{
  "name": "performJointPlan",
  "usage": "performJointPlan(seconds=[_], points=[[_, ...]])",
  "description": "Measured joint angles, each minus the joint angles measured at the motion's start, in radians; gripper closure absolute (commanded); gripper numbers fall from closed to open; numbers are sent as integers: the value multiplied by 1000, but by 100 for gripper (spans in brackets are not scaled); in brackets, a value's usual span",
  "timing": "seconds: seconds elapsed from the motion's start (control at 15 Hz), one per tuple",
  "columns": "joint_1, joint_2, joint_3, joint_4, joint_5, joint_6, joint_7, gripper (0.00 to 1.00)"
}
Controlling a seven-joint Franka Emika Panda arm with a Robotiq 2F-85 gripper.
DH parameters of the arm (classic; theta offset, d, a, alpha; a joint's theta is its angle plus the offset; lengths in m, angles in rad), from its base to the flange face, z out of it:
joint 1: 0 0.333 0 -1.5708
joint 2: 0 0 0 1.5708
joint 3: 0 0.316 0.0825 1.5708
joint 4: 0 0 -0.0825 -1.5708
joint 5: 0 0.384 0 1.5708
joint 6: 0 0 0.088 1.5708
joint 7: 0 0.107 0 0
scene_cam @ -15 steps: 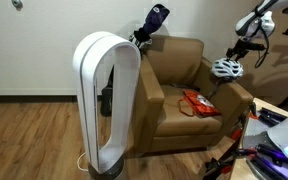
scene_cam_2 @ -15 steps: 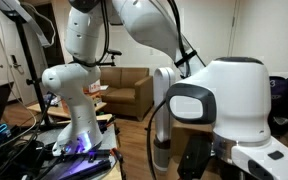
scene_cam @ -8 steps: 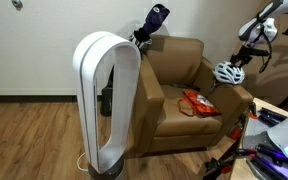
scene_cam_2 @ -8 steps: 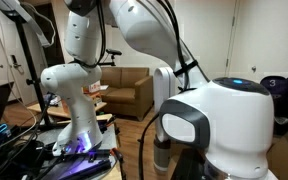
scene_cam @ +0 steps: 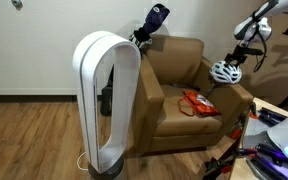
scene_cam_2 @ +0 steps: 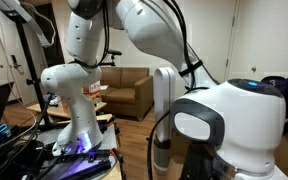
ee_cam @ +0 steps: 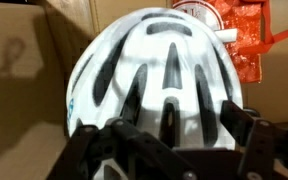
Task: Put the helmet on the right armrest
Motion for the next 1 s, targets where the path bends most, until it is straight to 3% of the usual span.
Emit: performJointPlan(seconds=[1.0], points=[[-43, -2, 5, 47, 18, -12, 0, 0]])
